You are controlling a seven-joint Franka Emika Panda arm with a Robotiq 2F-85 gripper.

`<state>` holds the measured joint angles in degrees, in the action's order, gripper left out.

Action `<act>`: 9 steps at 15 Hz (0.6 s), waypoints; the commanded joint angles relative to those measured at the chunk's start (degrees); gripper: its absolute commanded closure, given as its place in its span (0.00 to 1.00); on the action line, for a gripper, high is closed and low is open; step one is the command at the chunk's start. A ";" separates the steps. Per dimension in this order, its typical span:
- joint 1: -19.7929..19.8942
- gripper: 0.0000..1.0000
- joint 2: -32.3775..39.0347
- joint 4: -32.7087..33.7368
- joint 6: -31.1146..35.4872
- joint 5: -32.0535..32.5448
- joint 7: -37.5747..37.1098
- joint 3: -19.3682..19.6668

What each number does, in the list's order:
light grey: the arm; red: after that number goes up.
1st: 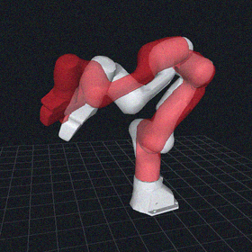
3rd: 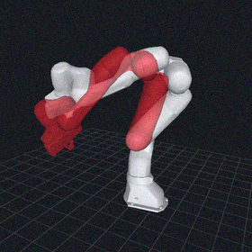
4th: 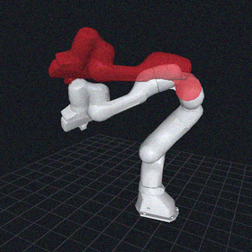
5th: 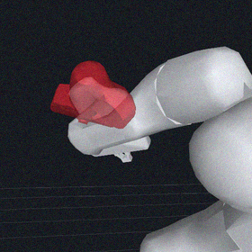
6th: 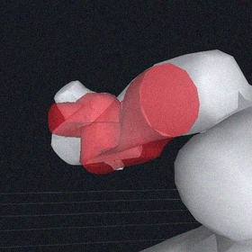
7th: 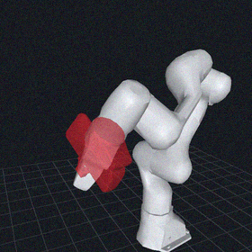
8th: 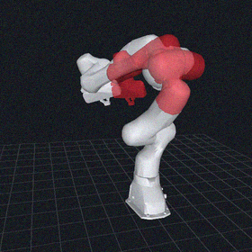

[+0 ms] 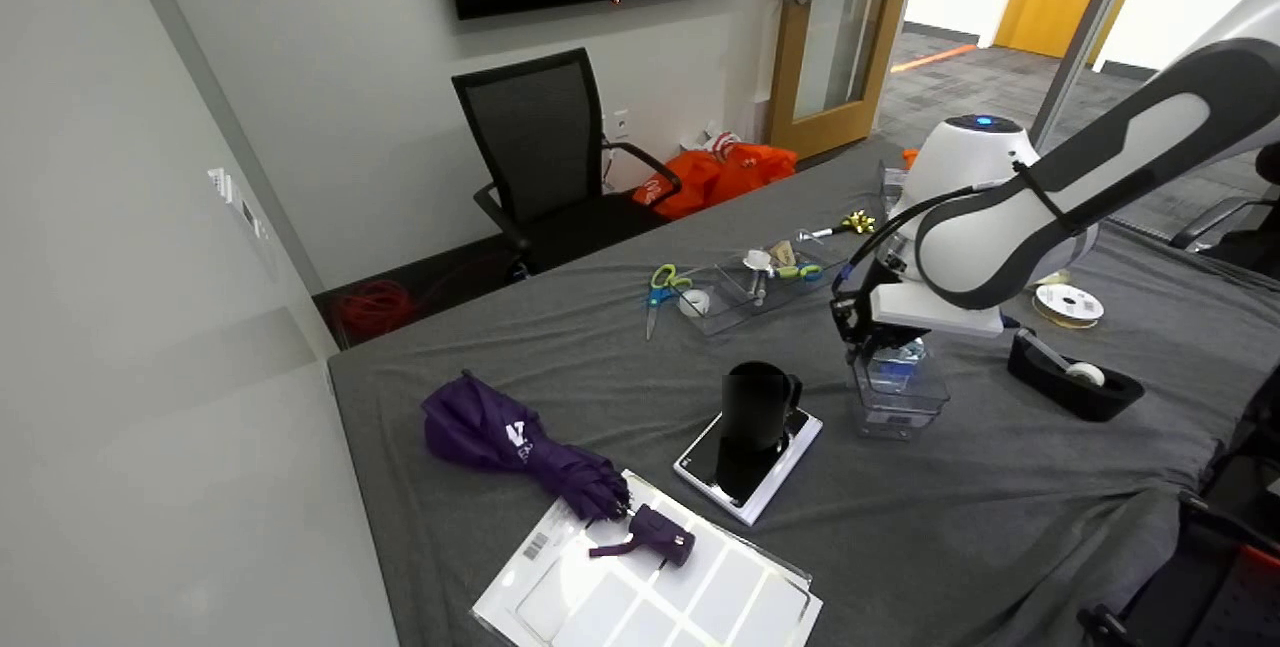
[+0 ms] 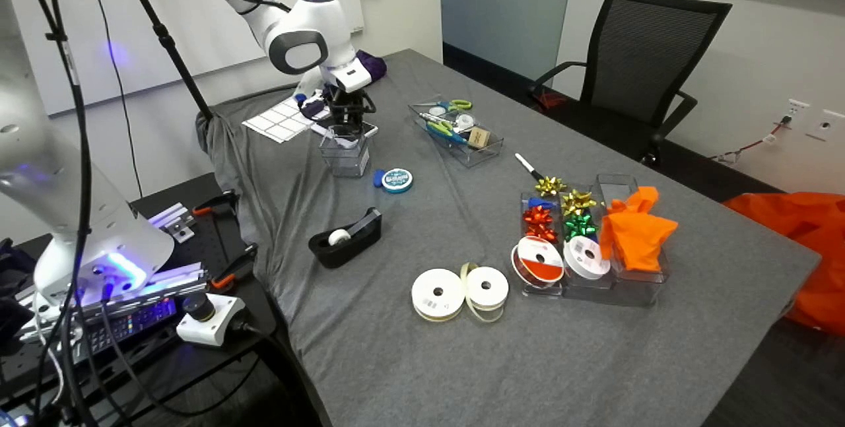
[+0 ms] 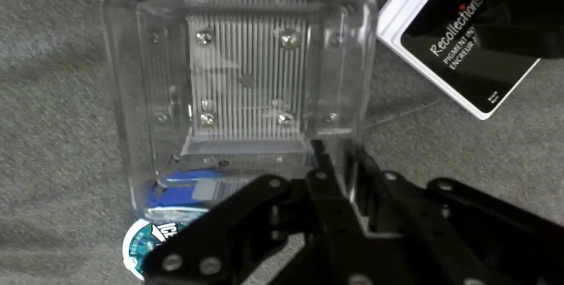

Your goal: Stack up the transparent containers

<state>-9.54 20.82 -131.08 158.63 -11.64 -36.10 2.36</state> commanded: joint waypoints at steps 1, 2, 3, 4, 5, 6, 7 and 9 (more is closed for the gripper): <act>0.73 0.50 -0.53 -0.28 3.31 -1.61 1.50 -1.68; 1.19 0.43 -1.21 -0.80 4.05 -2.53 2.46 -2.57; 1.72 0.36 -1.75 -1.31 5.16 -3.64 3.67 -3.65; 2.56 0.30 -2.66 -2.05 6.27 -5.33 5.60 -5.21; 3.72 0.22 -3.72 -2.92 7.15 -7.49 8.41 -7.13; 4.83 0.16 -4.53 -3.49 7.70 -9.91 11.44 -8.92; 6.23 0.08 -5.52 -4.10 7.27 -12.65 14.80 -10.87; 8.03 0.00 -7.47 -5.47 5.67 -16.66 19.79 -13.03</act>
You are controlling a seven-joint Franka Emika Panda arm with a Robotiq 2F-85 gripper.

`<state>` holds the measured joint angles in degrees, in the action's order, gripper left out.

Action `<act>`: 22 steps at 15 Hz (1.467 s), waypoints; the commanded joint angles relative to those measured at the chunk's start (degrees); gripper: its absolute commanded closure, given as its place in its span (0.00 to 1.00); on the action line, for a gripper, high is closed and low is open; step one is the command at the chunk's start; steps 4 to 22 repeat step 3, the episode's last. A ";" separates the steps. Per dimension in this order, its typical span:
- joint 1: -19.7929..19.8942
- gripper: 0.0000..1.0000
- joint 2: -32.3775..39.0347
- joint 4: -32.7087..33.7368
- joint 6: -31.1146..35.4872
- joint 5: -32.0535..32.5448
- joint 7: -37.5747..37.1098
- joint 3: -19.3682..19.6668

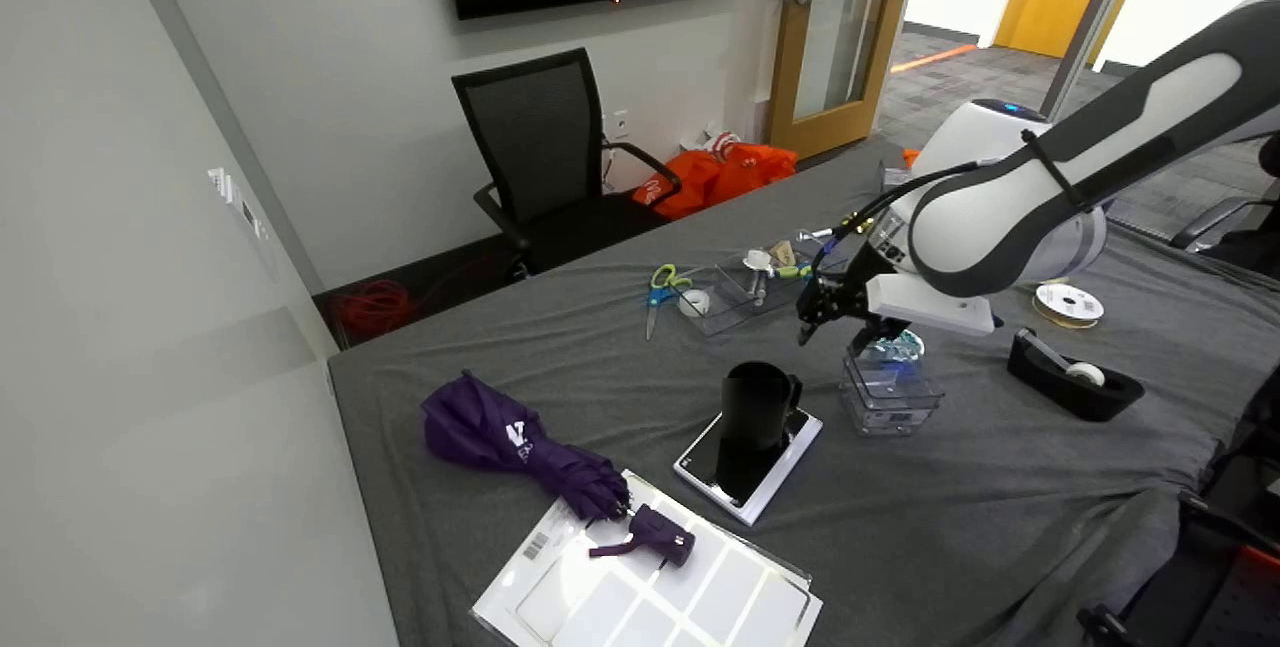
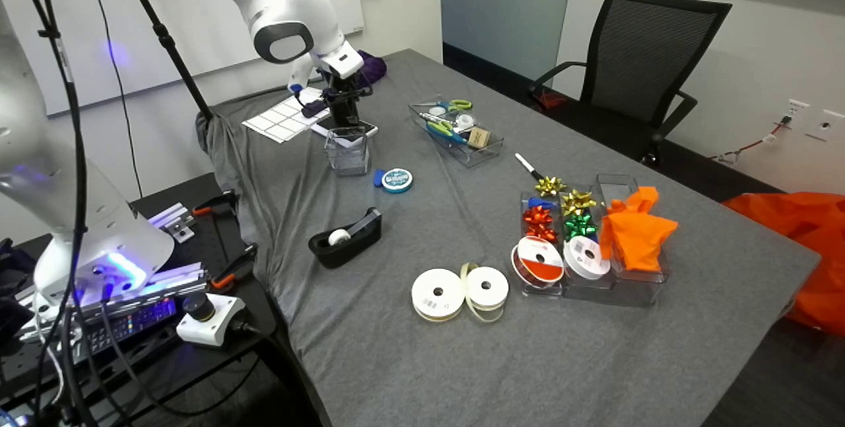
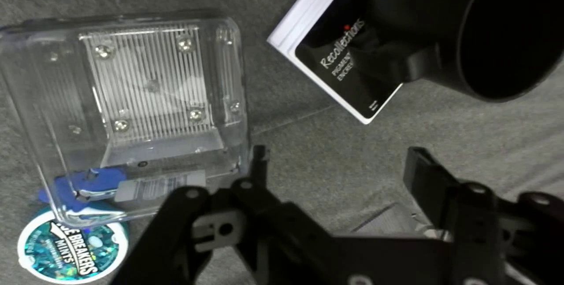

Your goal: Stack up the transparent containers

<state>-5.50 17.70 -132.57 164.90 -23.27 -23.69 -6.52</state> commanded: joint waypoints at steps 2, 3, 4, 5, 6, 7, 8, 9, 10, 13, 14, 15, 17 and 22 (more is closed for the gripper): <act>5.18 0.00 -6.71 -6.00 -2.29 -7.73 11.64 -5.06; 5.37 0.00 -7.87 -7.00 -3.27 -8.52 13.11 -4.94; 5.37 0.00 -7.87 -7.00 -3.27 -8.52 13.11 -4.94; 5.37 0.00 -7.87 -7.00 -3.27 -8.52 13.11 -4.94; 5.37 0.00 -7.87 -7.00 -3.27 -8.52 13.11 -4.94; 5.37 0.00 -7.87 -7.00 -3.27 -8.52 13.11 -4.94; 5.37 0.00 -7.87 -7.00 -3.27 -8.52 13.11 -4.94; 5.37 0.00 -7.87 -7.00 -3.27 -8.52 13.11 -4.94; 5.37 0.00 -7.87 -7.00 -3.27 -8.52 13.11 -4.94; 5.37 0.00 -7.87 -7.00 -3.27 -8.52 13.11 -4.94; 5.37 0.00 -7.87 -7.00 -3.27 -8.52 13.11 -4.94; 5.37 0.00 -7.87 -7.00 -3.27 -8.52 13.11 -4.94; 5.37 0.00 -7.87 -7.00 -3.27 -8.52 13.11 -4.94; 5.37 0.00 -7.87 -7.00 -3.27 -8.52 13.11 -4.94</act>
